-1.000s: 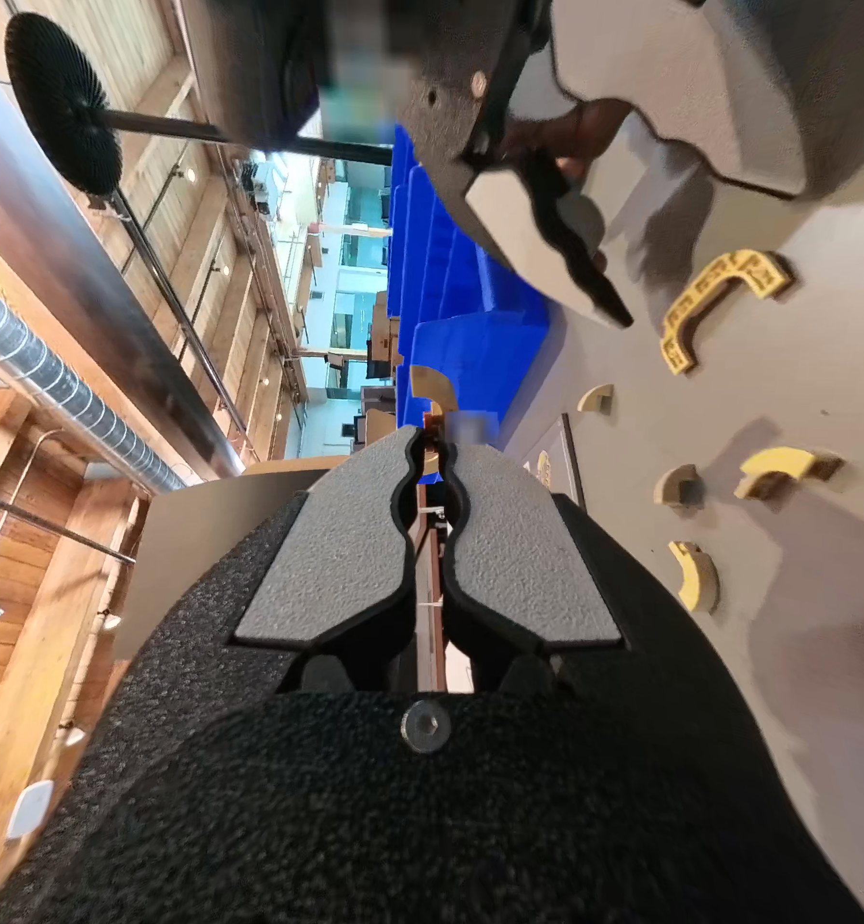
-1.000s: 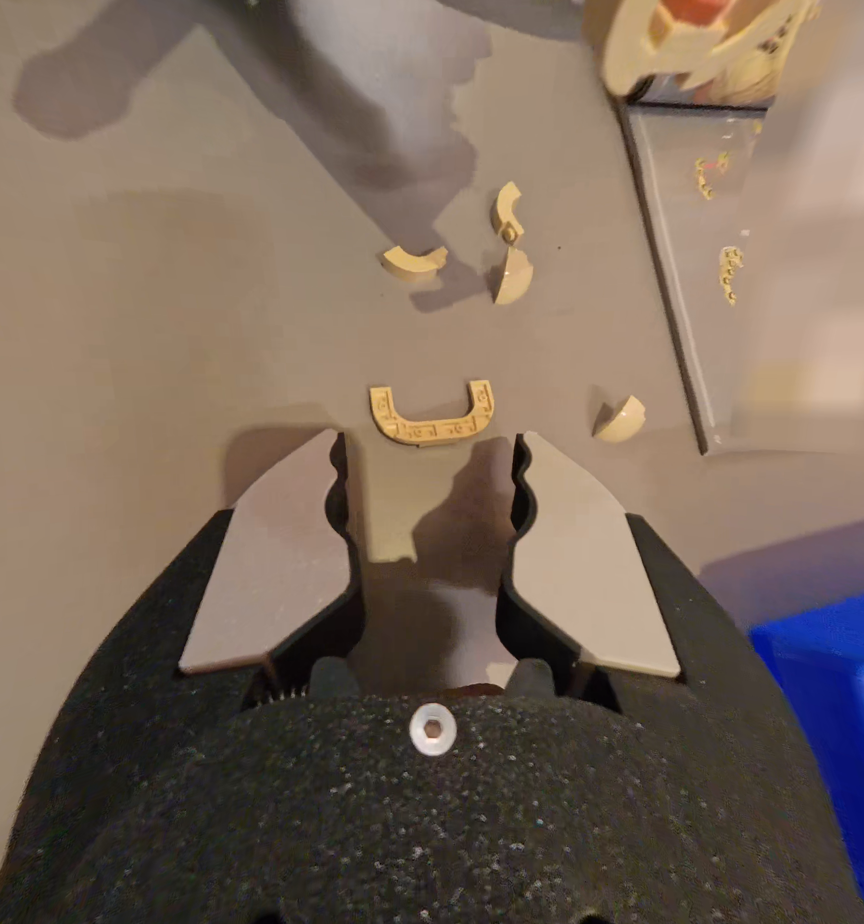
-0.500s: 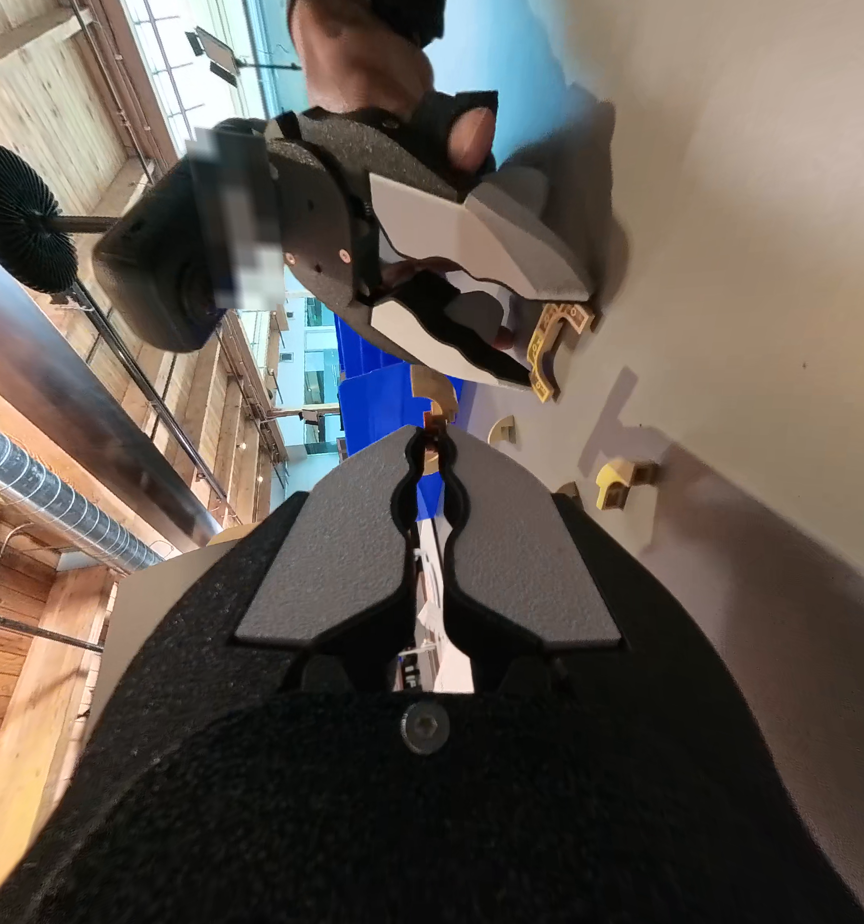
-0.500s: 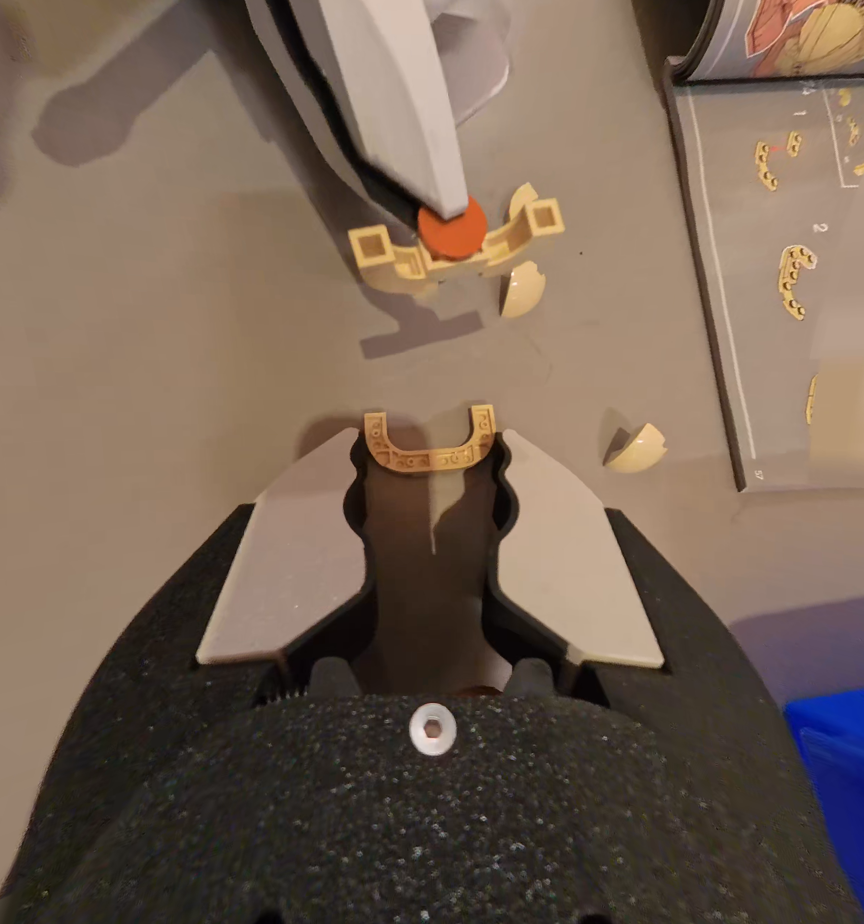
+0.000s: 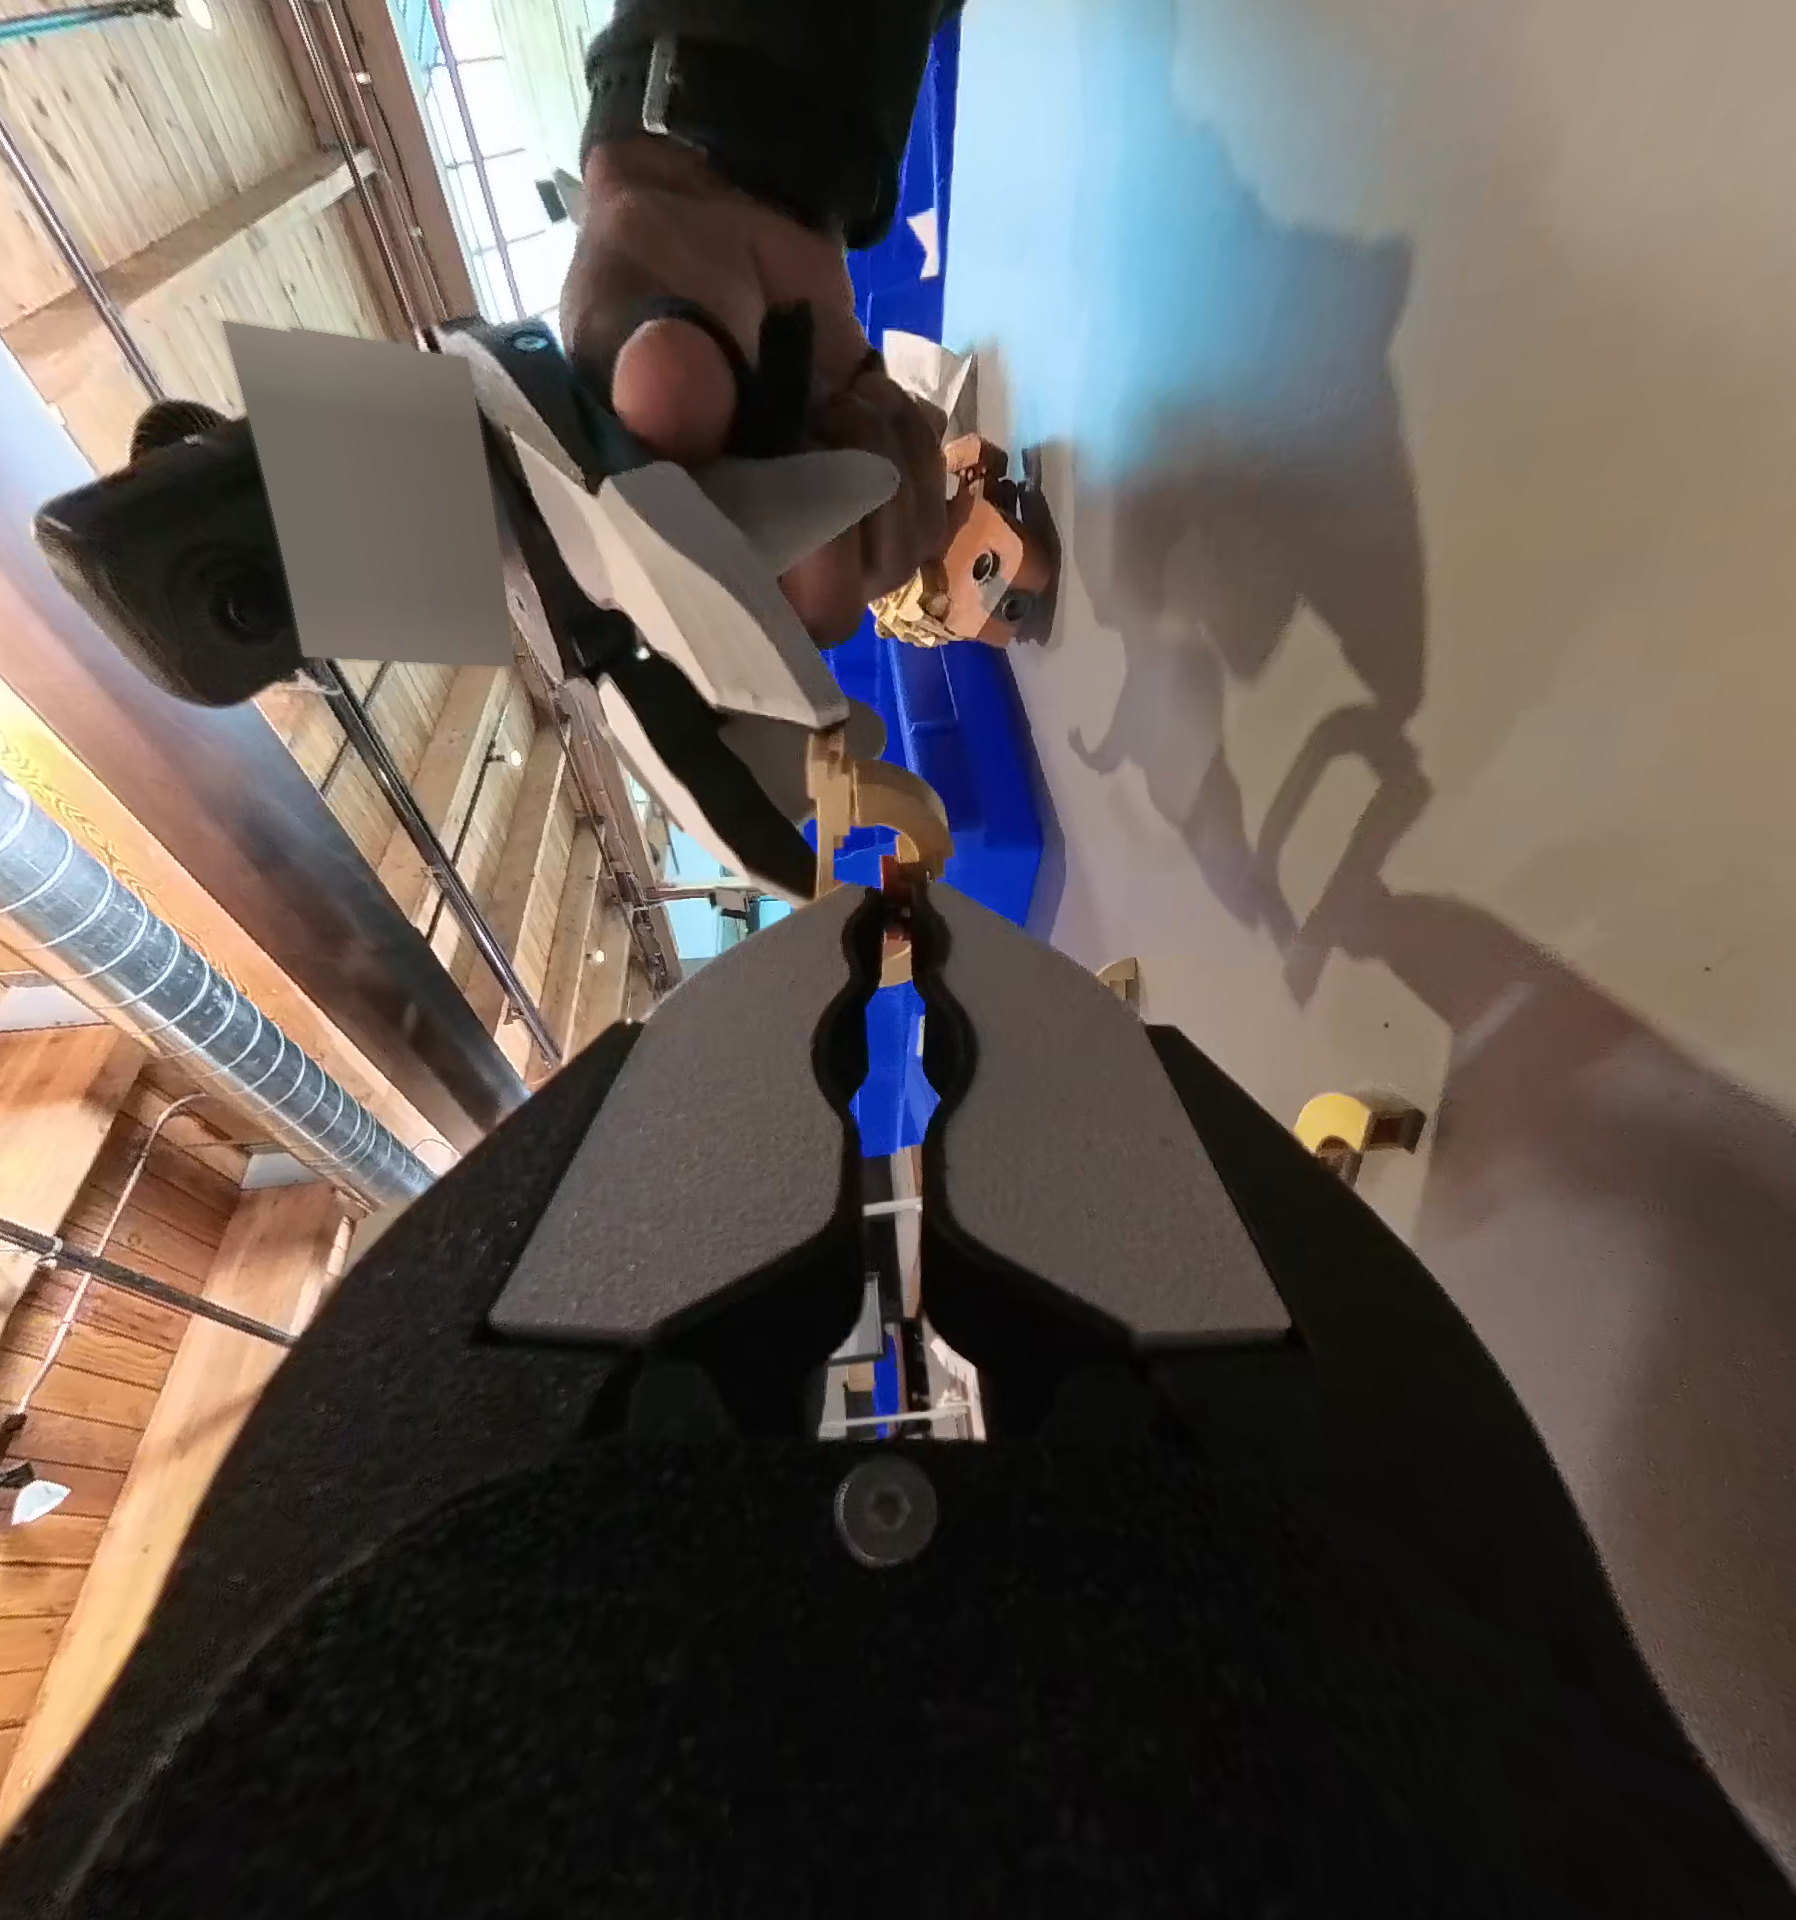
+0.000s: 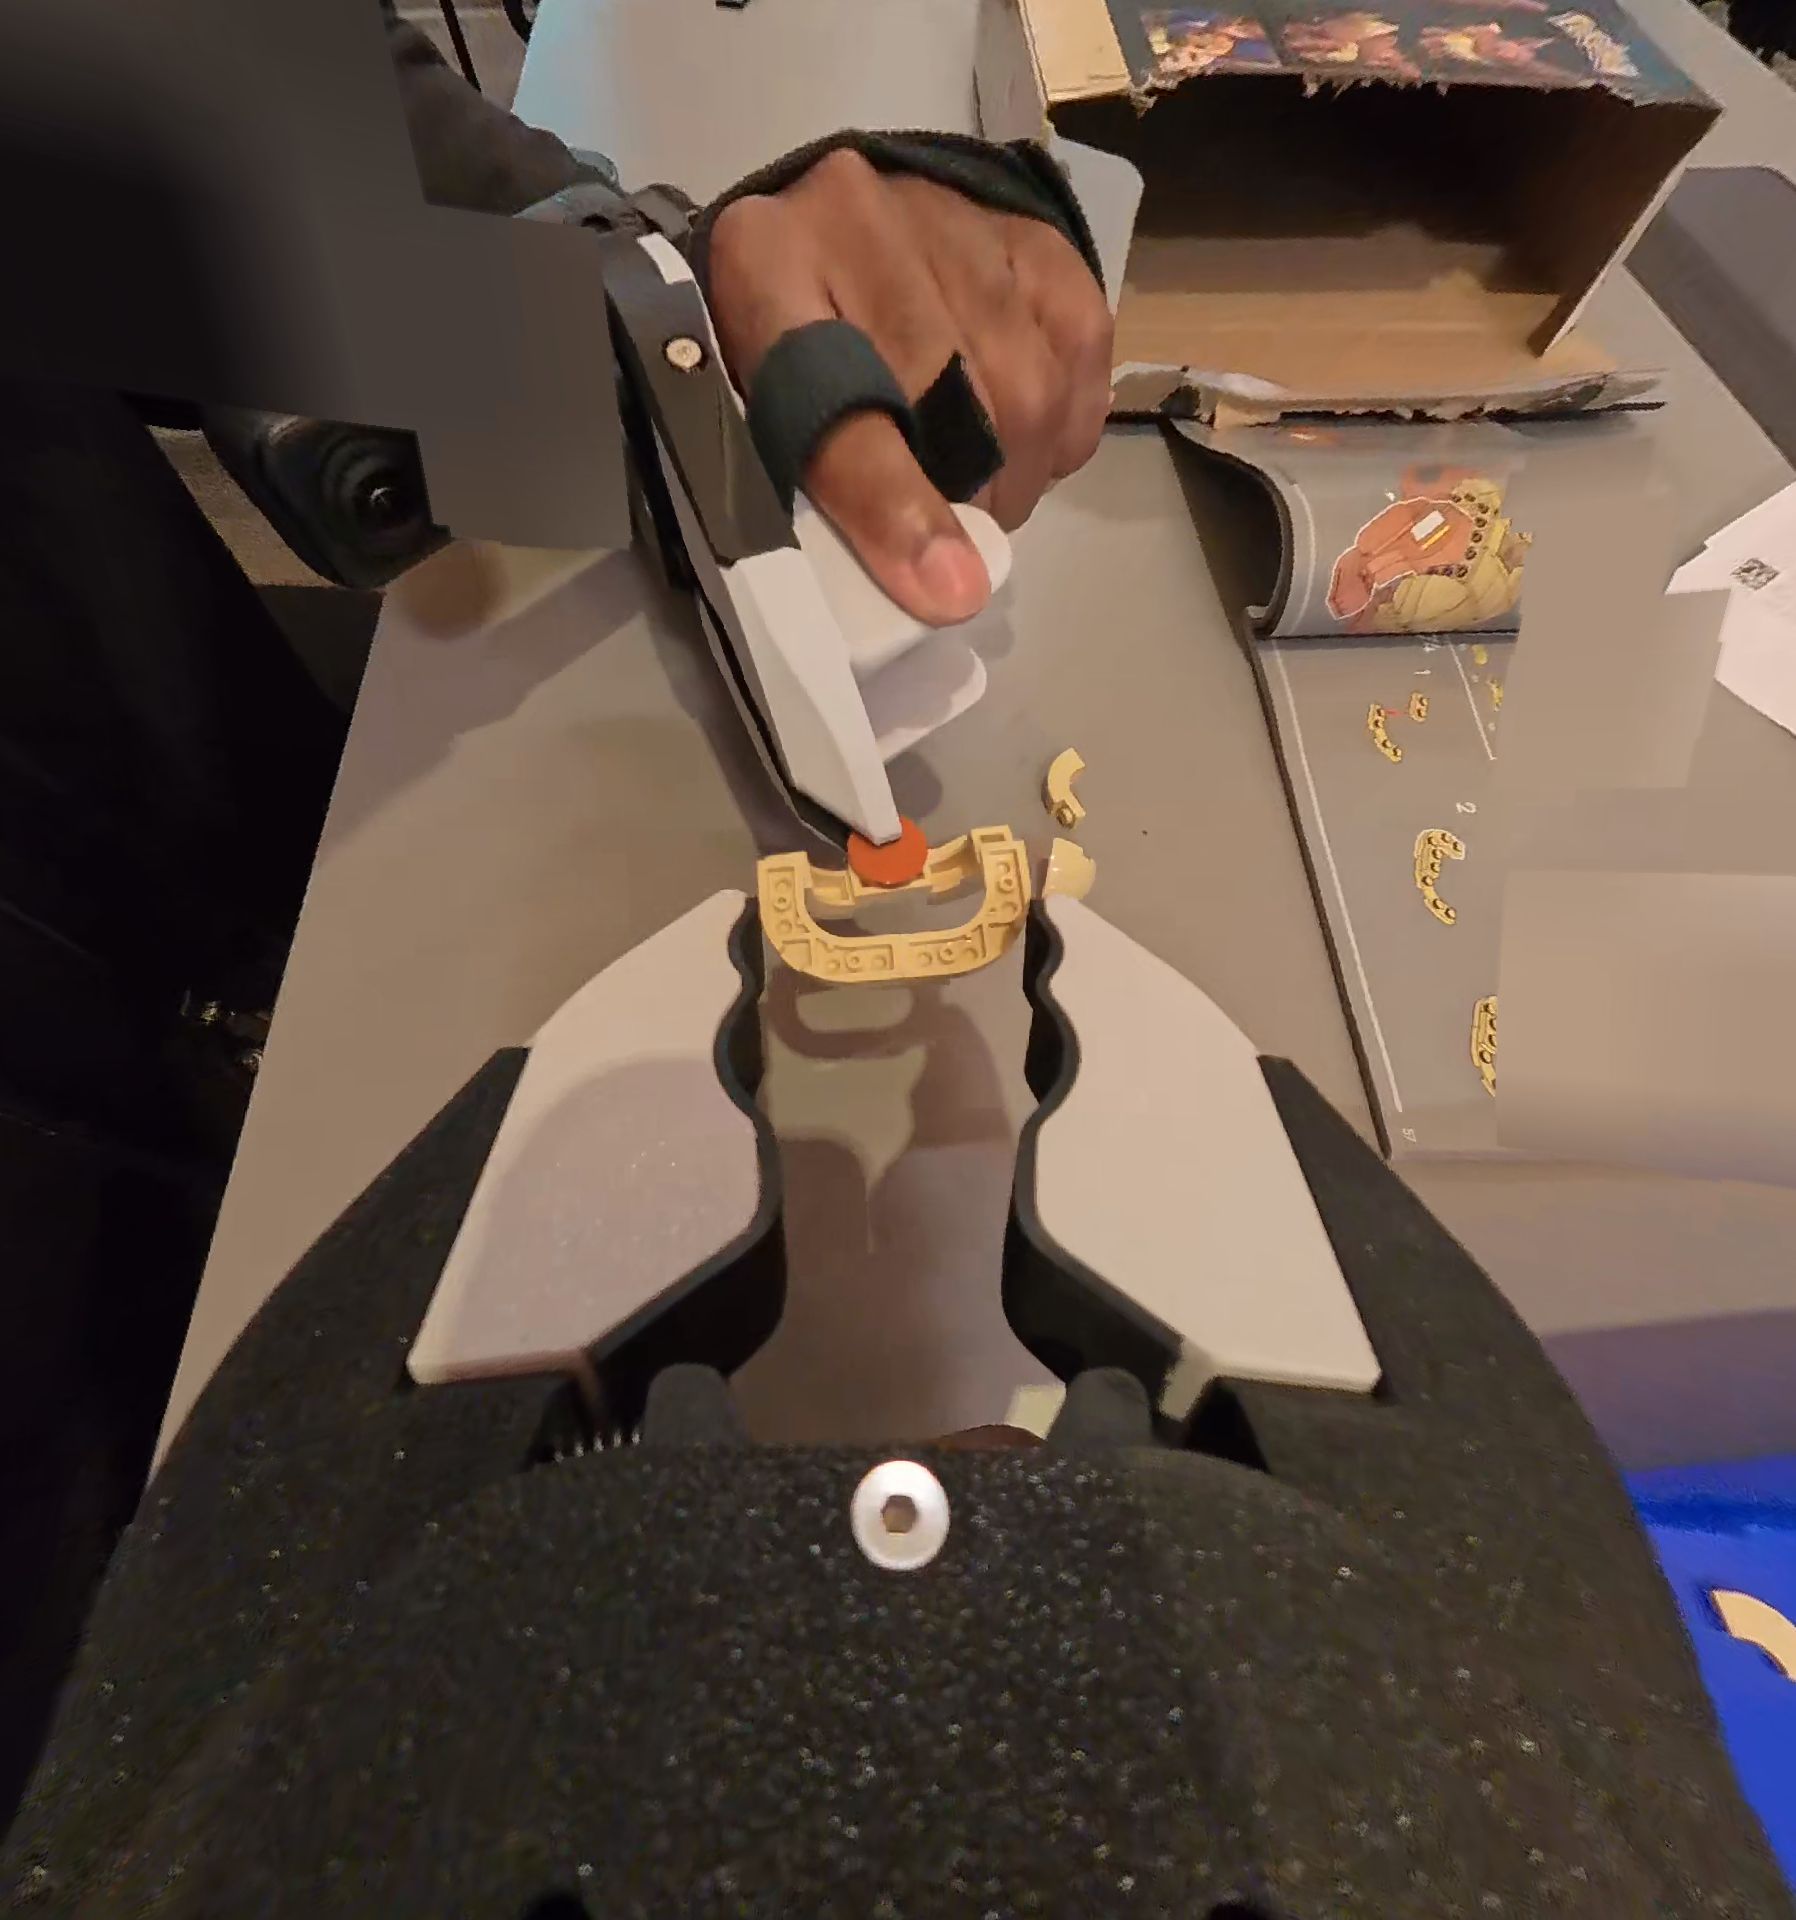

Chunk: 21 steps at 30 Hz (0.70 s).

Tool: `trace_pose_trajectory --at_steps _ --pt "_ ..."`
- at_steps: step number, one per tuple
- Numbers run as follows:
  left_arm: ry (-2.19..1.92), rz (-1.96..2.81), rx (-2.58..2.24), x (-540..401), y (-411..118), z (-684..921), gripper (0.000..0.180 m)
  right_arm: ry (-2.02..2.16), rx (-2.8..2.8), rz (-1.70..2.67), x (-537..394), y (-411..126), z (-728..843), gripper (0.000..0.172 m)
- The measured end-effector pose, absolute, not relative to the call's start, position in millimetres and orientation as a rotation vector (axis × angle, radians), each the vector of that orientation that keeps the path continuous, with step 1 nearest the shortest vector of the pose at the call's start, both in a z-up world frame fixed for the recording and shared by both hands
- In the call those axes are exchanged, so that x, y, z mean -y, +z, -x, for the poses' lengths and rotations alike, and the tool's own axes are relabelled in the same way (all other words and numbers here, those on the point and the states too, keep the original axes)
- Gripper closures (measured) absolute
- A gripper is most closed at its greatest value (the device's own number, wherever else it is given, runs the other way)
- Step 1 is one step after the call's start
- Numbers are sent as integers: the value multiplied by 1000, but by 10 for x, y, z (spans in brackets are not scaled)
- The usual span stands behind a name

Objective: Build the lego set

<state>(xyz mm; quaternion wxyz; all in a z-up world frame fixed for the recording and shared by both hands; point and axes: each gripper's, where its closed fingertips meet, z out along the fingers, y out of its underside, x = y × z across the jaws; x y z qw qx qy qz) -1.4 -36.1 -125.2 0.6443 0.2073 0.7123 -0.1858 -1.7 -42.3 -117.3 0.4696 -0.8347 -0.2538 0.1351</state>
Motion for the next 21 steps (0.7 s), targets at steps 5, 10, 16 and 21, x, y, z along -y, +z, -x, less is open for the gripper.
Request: trace_pose_trajectory --at_steps 5,10,16,21 --pt "-417 -499 -1621 400 -1269 38 176 339 663 2073 435 -1207 67 124" --pt "-406 -523 -1617 432 -1280 59 176 352 683 2112 461 -1247 100 124" --pt "-400 -547 -1613 472 -1293 81 176 372 695 2146 495 -1281 128 124" --pt "-397 -557 -1613 489 -1300 92 176 379 702 2158 511 -1299 139 124"
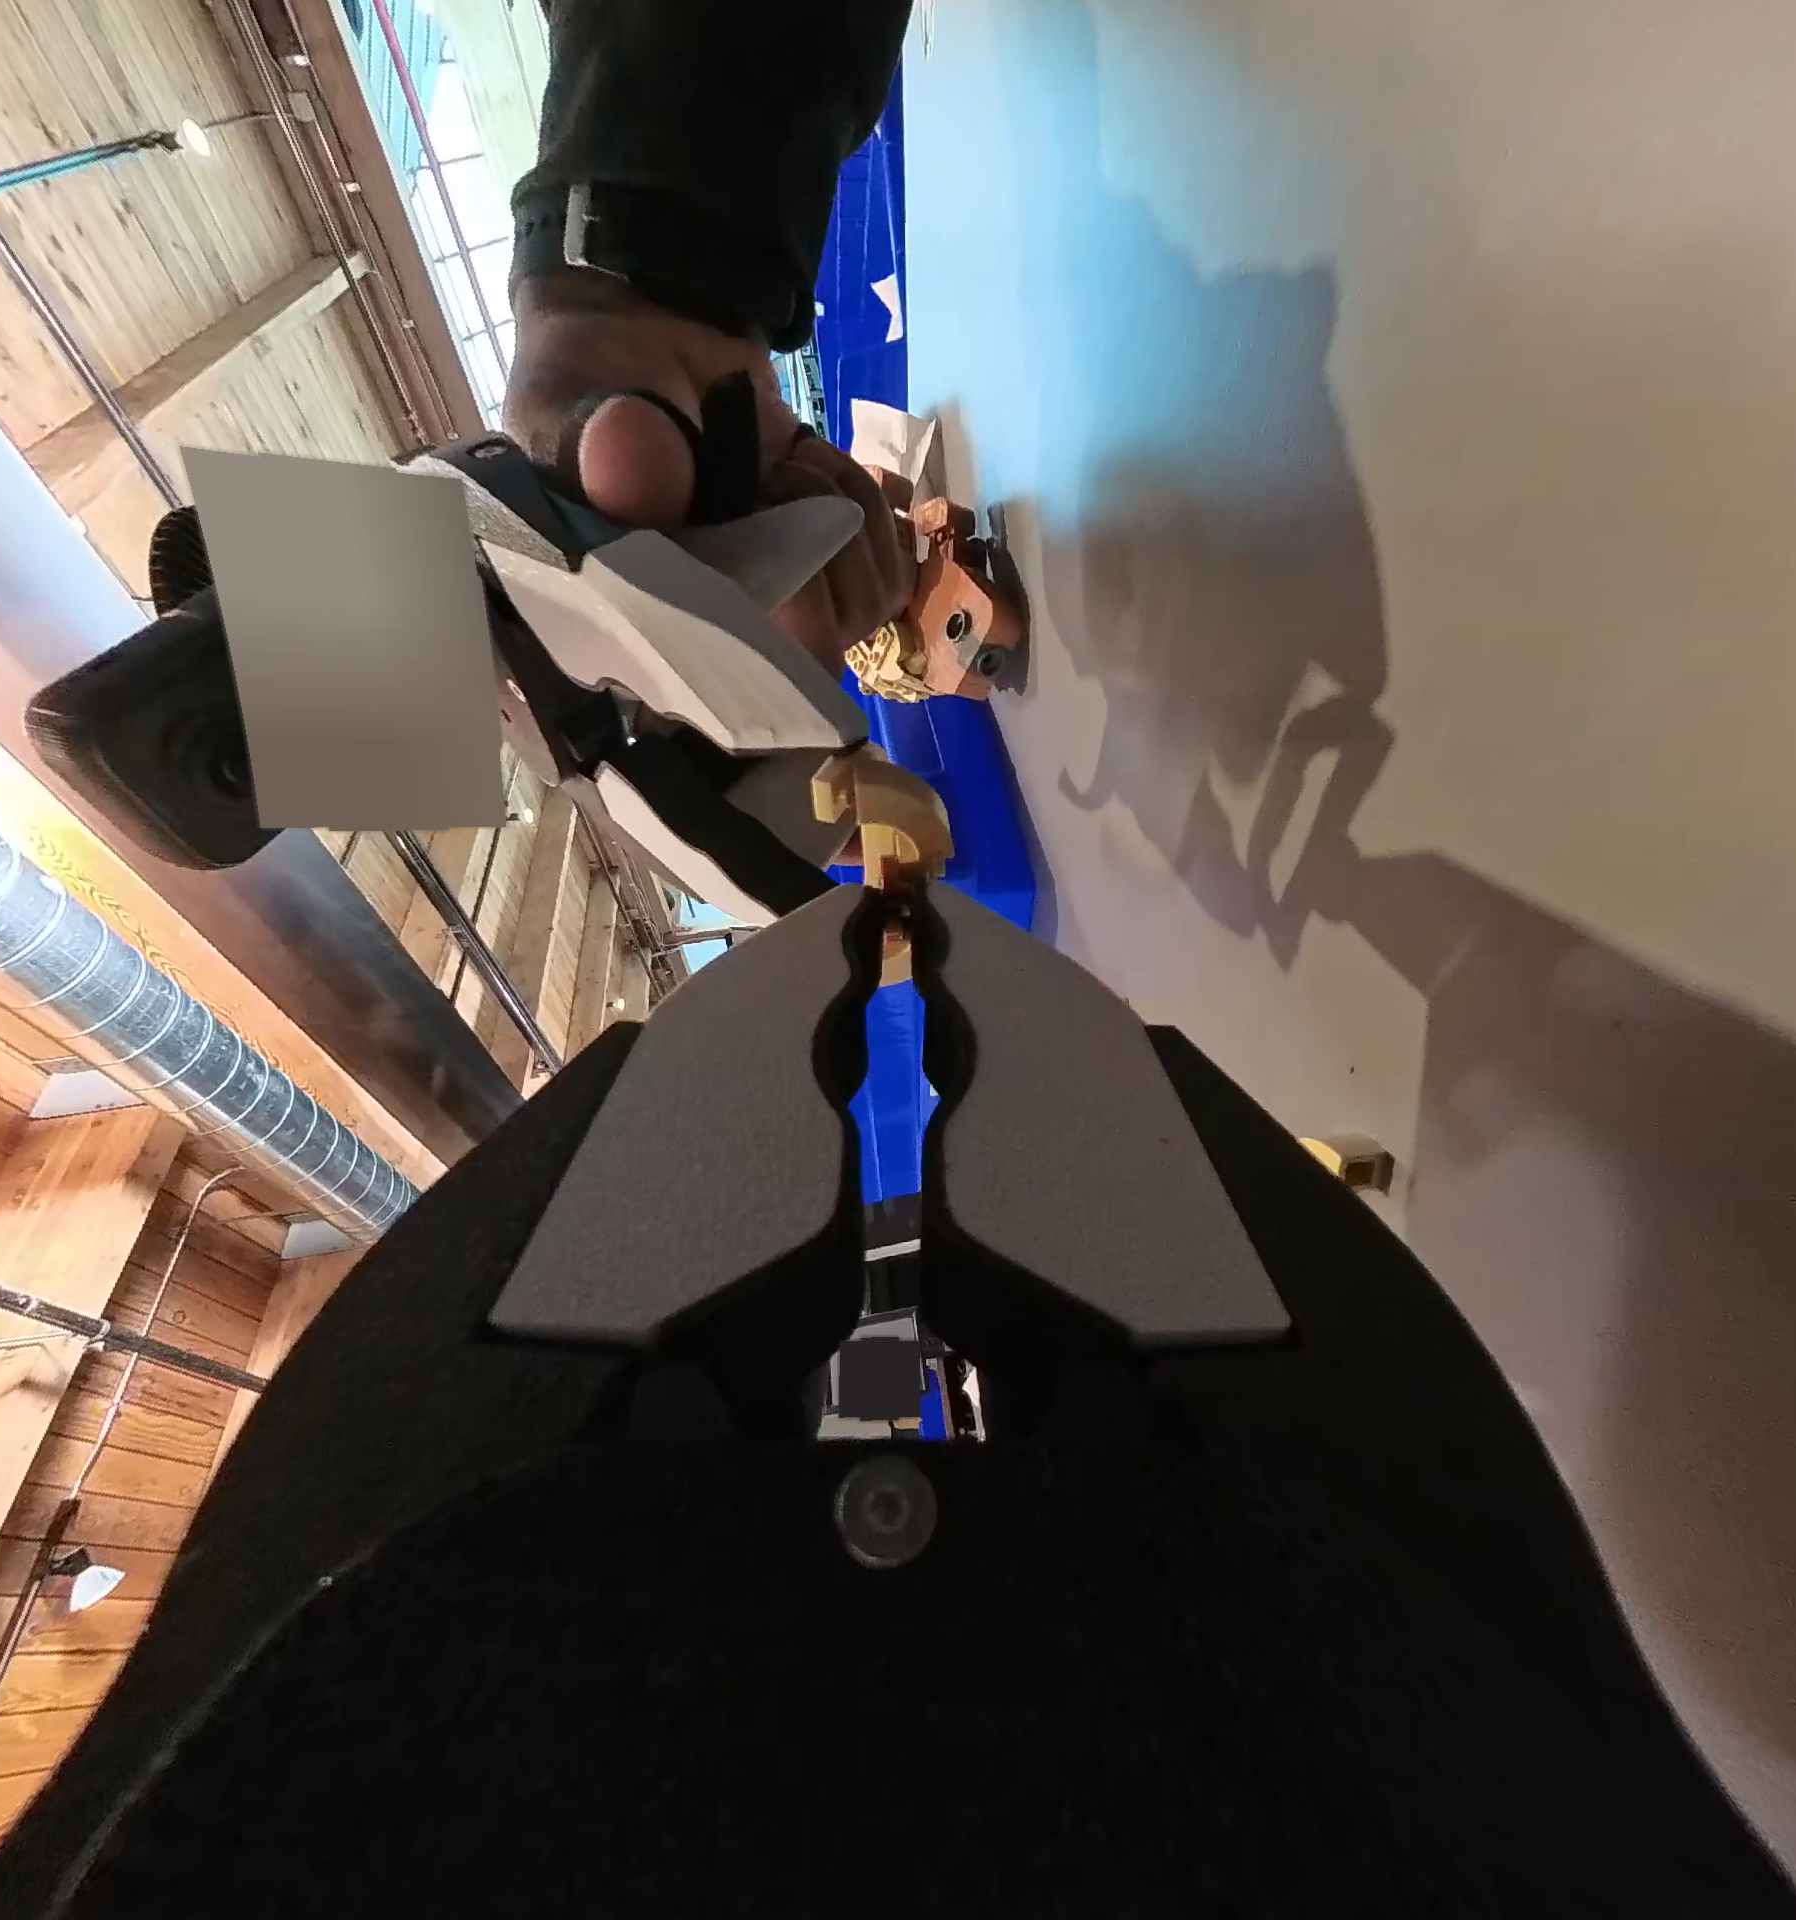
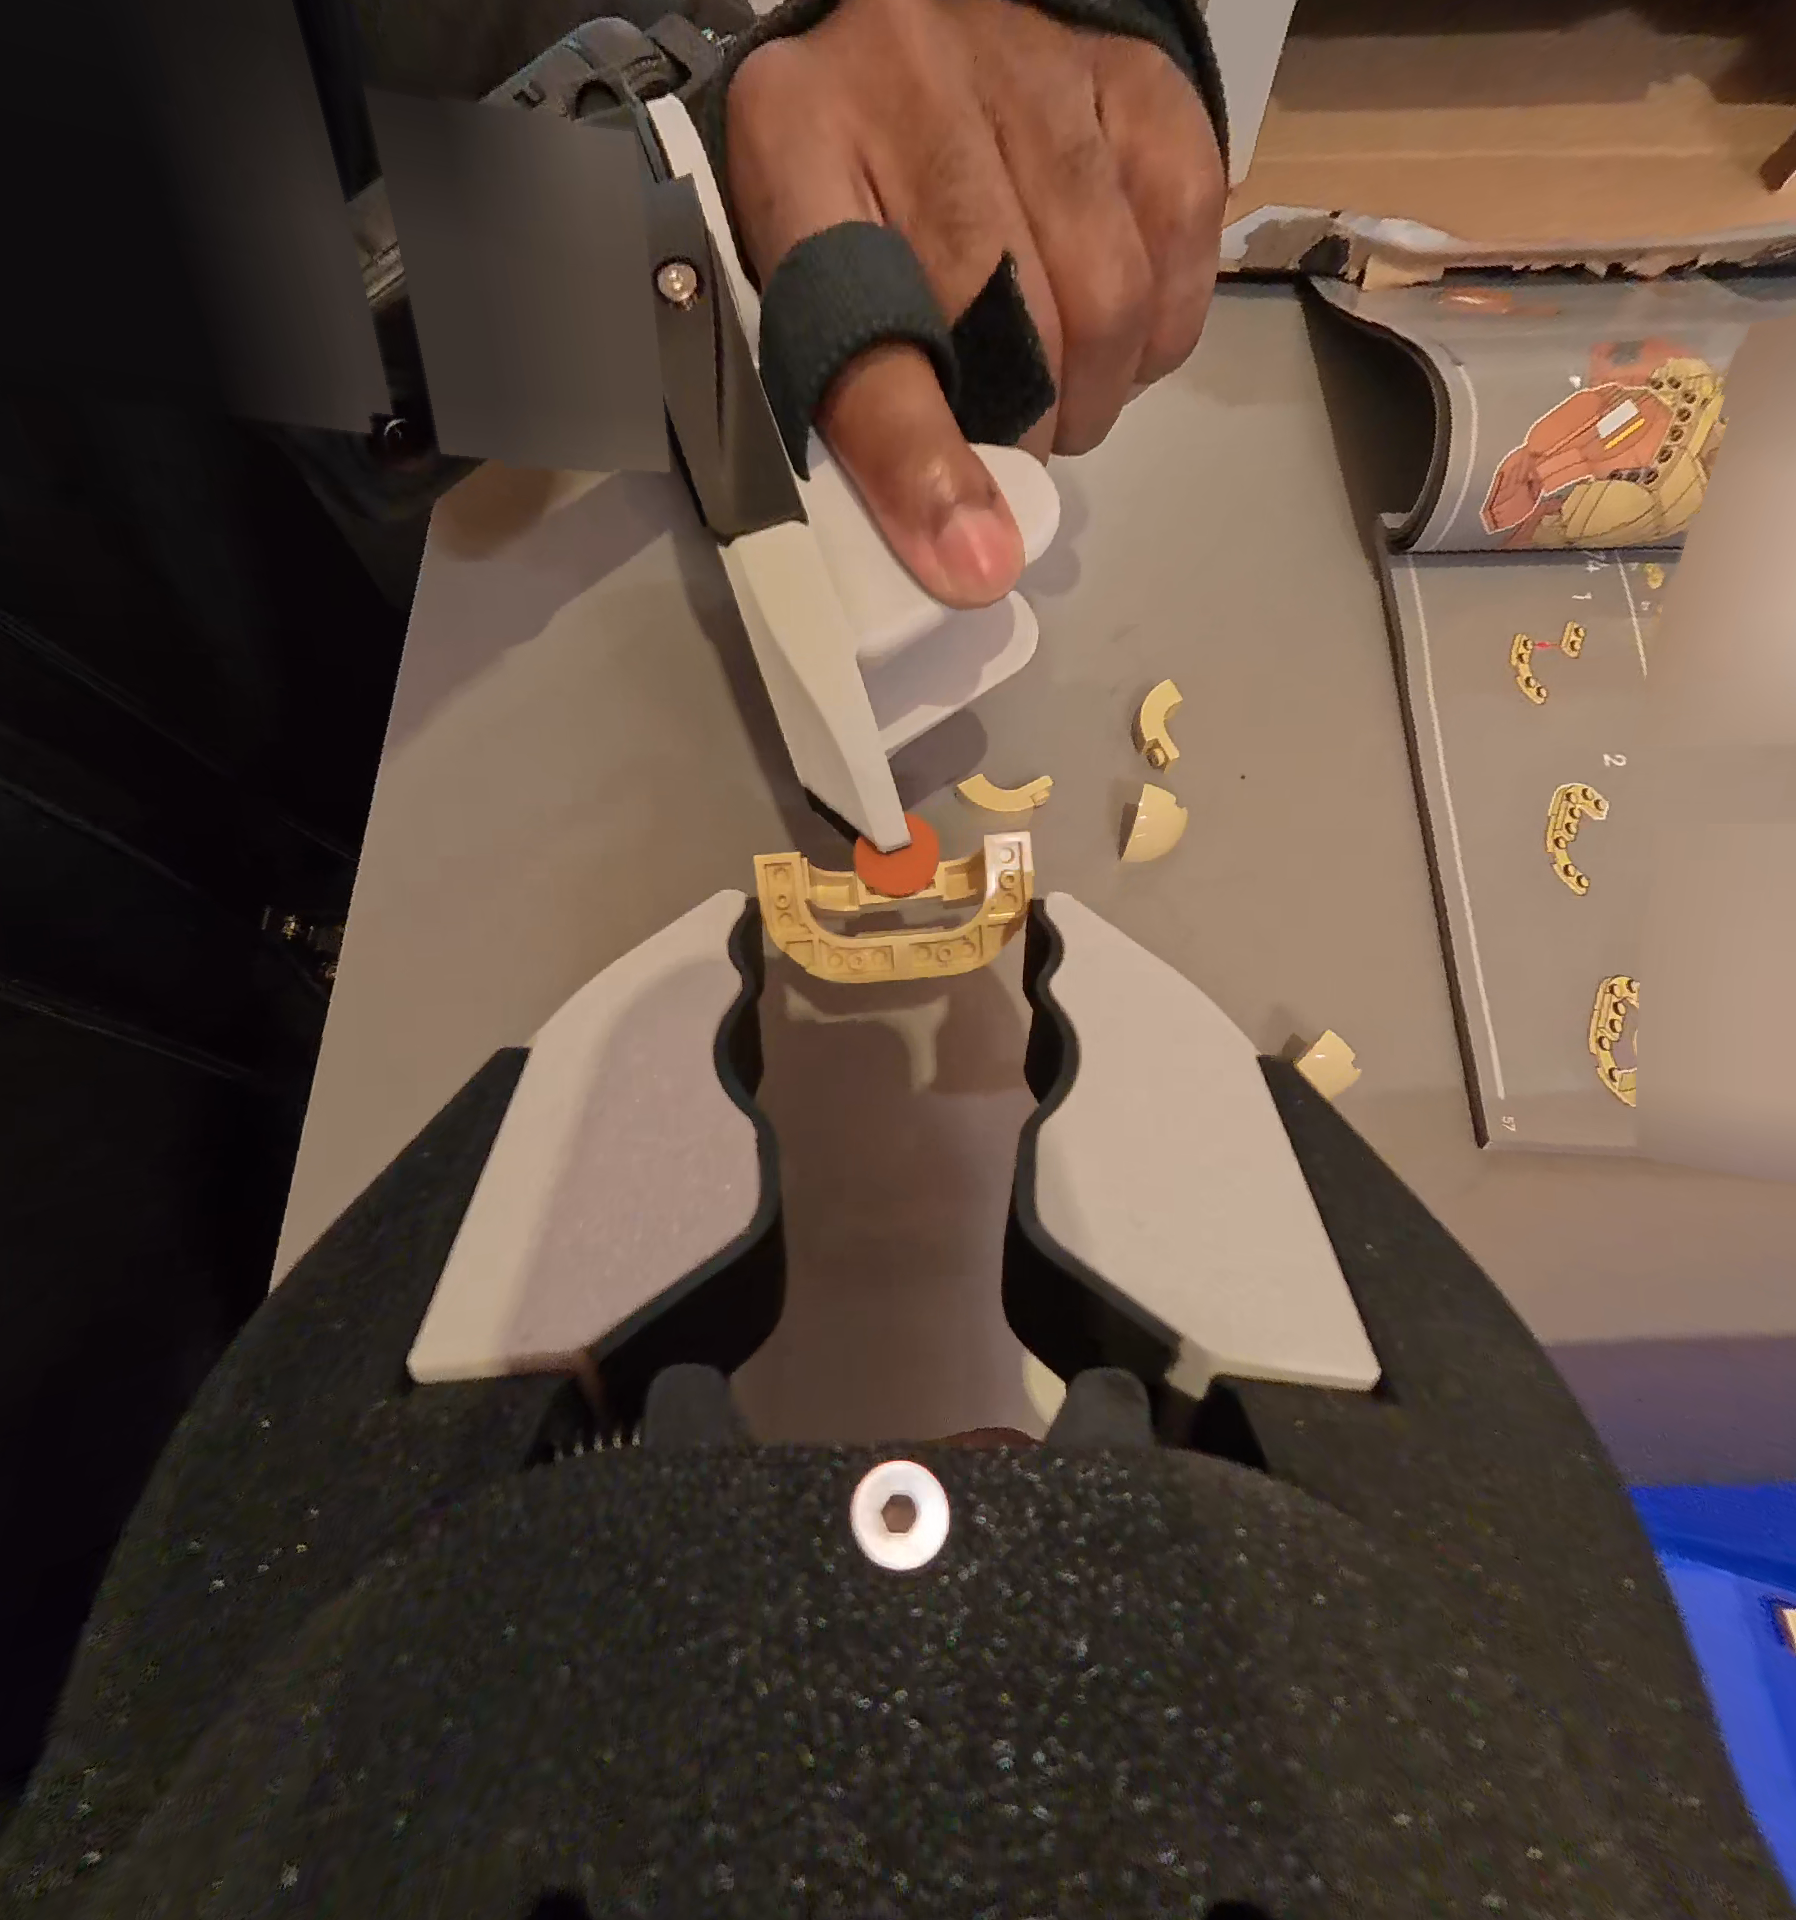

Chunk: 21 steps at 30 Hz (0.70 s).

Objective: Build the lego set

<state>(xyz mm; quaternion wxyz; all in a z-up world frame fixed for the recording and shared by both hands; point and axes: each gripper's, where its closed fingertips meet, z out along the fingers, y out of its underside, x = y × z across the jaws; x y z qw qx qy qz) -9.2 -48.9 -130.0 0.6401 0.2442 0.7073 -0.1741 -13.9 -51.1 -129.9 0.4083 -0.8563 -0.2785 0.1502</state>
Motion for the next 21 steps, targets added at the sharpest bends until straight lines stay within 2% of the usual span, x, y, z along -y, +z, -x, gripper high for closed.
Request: trace_pose_trajectory --at_steps 21 --pt "-339 -657 -1695 584 -1498 161 176 338 802 2311 621 -1518 176 124"
